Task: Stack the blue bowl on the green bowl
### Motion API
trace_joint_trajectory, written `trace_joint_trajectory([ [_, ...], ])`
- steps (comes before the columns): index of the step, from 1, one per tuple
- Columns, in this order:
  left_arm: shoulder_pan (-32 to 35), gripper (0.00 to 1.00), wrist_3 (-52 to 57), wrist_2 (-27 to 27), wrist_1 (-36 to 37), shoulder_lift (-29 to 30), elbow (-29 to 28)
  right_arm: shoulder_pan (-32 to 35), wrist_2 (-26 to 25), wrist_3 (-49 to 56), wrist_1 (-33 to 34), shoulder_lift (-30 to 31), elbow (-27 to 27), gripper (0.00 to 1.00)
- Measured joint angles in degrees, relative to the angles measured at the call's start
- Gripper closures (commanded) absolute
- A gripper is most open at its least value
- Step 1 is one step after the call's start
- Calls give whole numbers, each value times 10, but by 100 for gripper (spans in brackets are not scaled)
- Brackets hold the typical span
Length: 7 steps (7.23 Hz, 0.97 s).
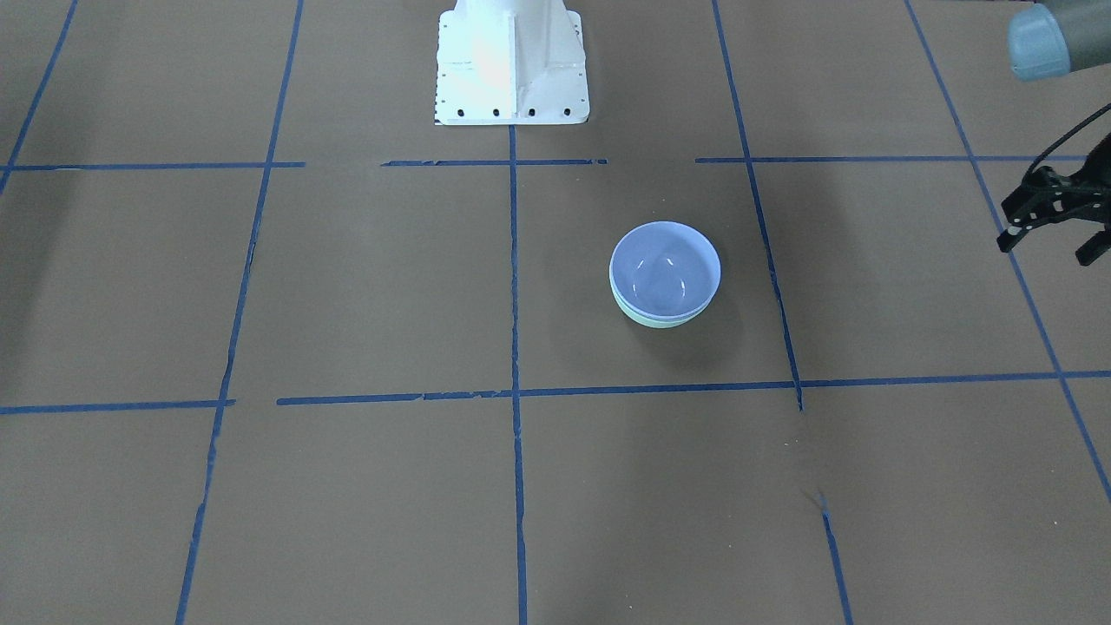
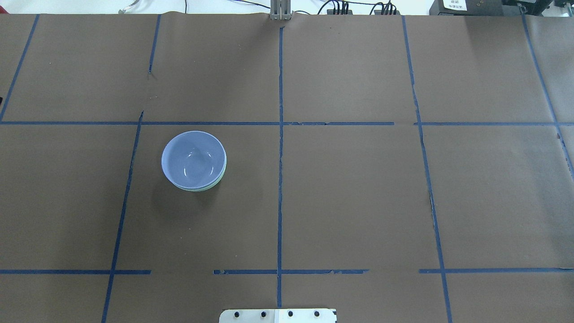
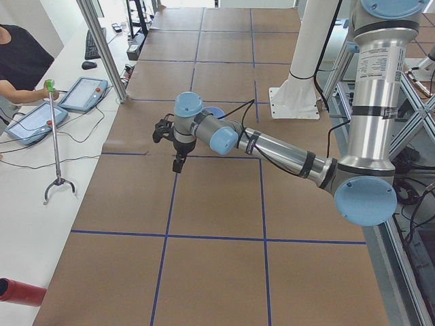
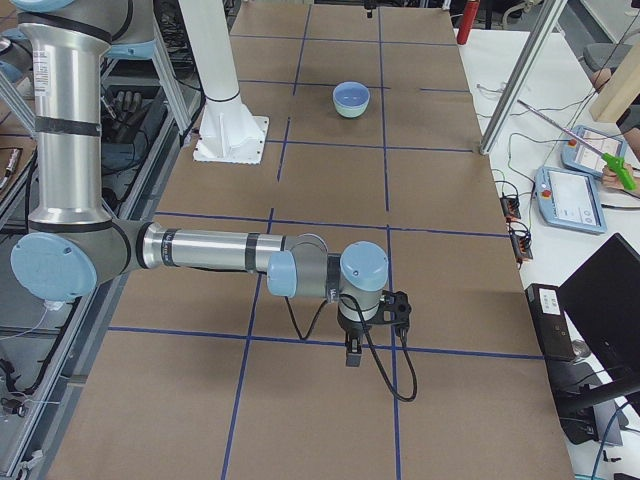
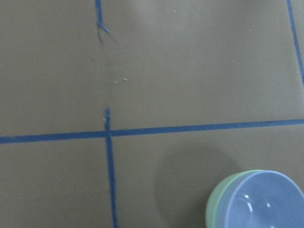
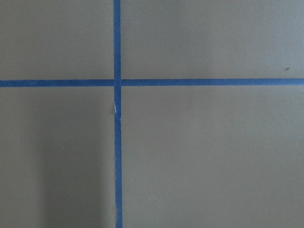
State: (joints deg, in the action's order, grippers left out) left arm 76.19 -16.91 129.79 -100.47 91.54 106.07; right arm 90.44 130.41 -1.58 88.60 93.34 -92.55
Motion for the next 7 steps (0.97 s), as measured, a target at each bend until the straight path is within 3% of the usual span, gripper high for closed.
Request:
trace_joint_trajectory([
  [4, 107, 0, 172, -14, 118, -20, -76, 0, -1, 0, 0, 0, 0, 0],
  [7, 127, 0, 187, 64, 149, -54, -86, 0, -1, 0, 0, 0, 0, 0],
])
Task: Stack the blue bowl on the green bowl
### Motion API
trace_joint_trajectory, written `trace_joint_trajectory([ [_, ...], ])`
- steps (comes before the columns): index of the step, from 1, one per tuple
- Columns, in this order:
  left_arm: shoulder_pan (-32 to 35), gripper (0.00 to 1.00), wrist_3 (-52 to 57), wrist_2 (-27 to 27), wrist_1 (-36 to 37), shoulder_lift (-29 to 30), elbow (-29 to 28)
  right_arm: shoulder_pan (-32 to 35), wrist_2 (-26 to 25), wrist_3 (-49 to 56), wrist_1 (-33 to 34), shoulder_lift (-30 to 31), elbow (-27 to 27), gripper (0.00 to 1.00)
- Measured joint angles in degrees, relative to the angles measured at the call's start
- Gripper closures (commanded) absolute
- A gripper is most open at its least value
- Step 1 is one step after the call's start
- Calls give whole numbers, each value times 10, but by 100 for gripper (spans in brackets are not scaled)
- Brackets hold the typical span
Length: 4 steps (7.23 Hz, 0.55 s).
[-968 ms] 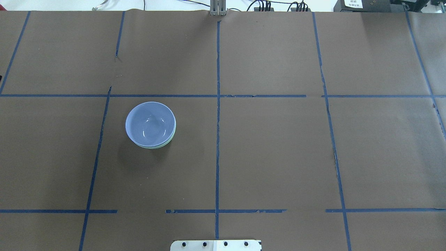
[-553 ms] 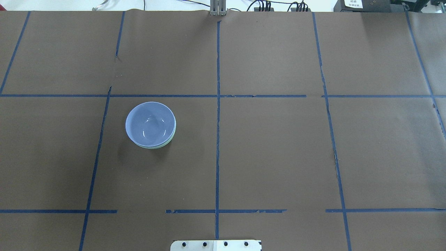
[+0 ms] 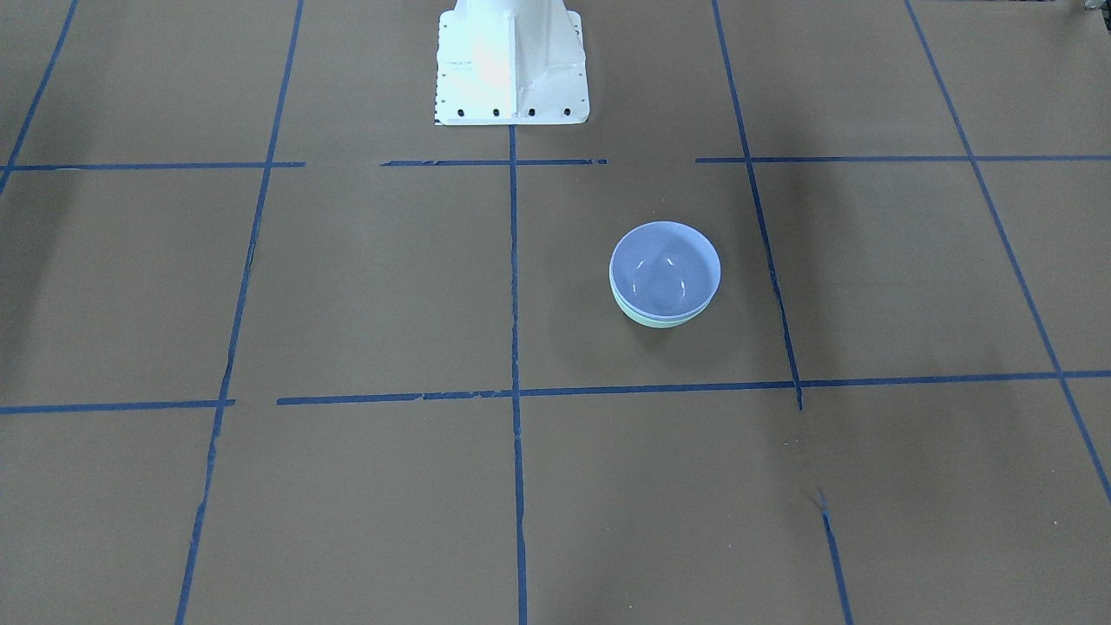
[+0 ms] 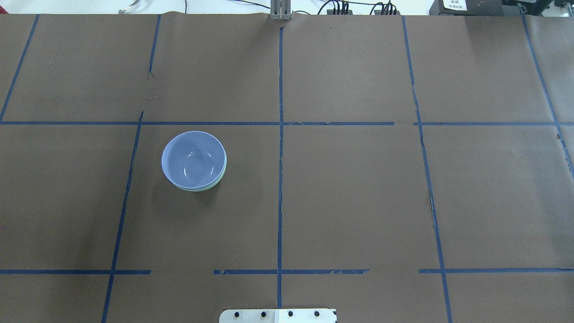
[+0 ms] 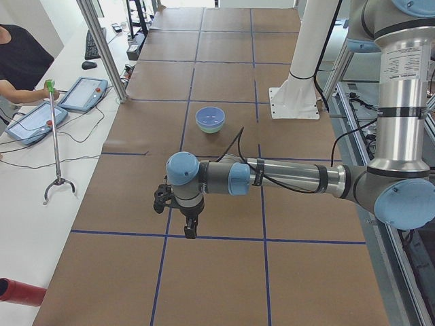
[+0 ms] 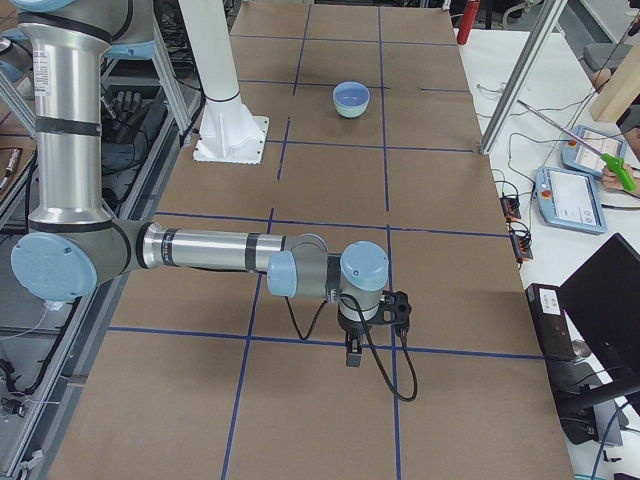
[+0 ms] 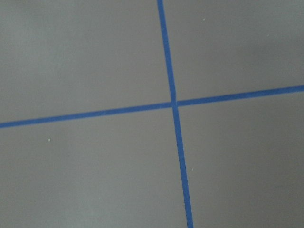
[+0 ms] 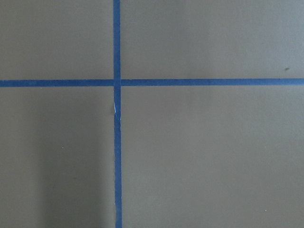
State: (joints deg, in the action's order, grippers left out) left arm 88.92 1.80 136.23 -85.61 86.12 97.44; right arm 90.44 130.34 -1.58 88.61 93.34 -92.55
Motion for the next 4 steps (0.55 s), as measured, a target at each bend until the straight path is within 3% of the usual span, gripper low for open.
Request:
trace_joint_trajectory([
  [4, 6, 0, 3, -24, 0, -3, -16, 0, 0, 0, 0, 0, 0, 0],
])
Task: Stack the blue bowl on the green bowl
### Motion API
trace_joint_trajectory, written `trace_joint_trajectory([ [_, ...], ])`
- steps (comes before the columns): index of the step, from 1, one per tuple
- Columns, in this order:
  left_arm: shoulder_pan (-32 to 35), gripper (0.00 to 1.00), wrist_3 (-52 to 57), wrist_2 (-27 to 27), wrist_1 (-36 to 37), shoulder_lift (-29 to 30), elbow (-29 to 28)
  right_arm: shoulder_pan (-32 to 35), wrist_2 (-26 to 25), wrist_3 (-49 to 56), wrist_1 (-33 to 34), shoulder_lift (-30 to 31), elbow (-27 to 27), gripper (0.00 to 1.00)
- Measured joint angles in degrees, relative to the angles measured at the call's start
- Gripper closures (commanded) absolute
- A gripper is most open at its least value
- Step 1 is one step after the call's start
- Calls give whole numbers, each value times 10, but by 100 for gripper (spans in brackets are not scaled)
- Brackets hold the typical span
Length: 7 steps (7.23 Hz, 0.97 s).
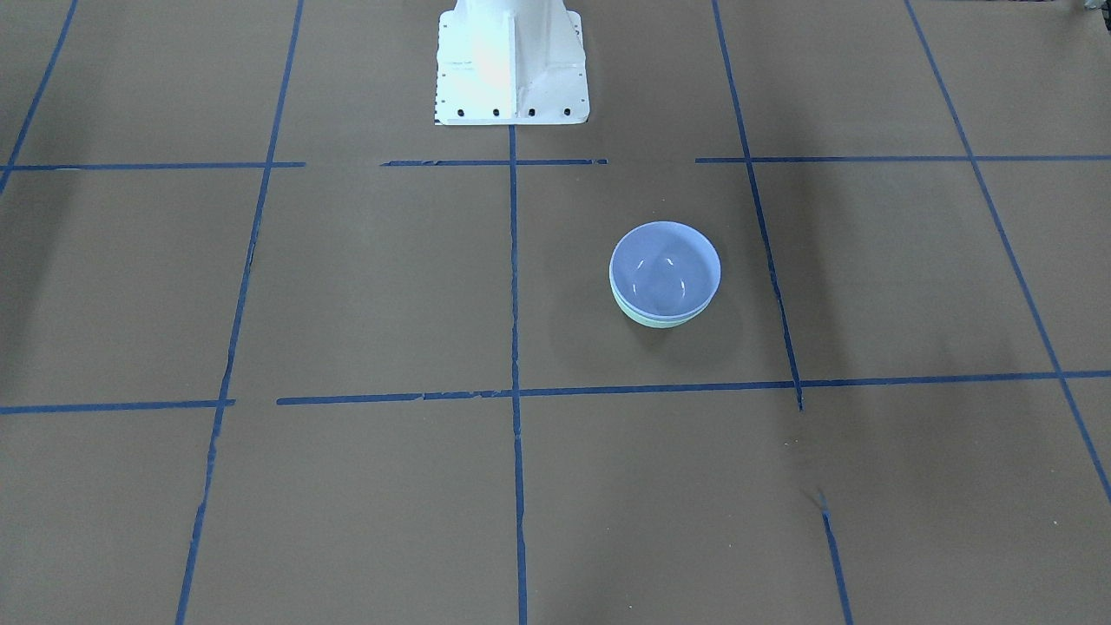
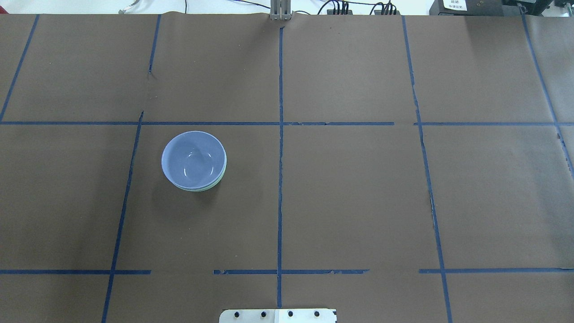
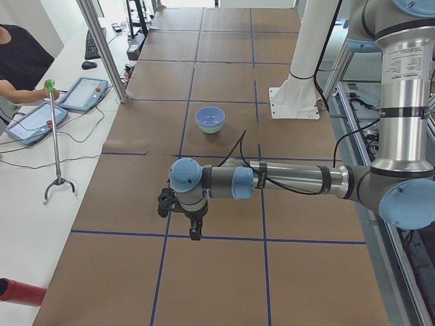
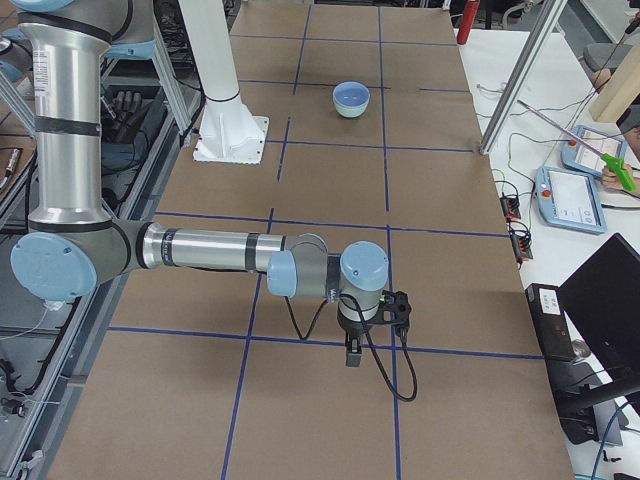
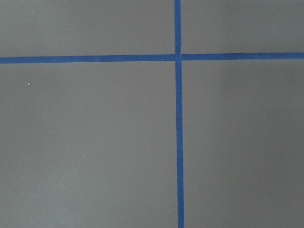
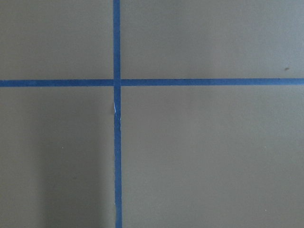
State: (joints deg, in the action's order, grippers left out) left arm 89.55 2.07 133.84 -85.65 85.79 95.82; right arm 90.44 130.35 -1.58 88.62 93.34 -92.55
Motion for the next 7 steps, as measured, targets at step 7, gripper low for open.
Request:
trace_joint_trajectory([
  [7, 9, 0, 57, -1, 2, -2, -5, 0, 1, 0, 0, 0, 0, 0],
])
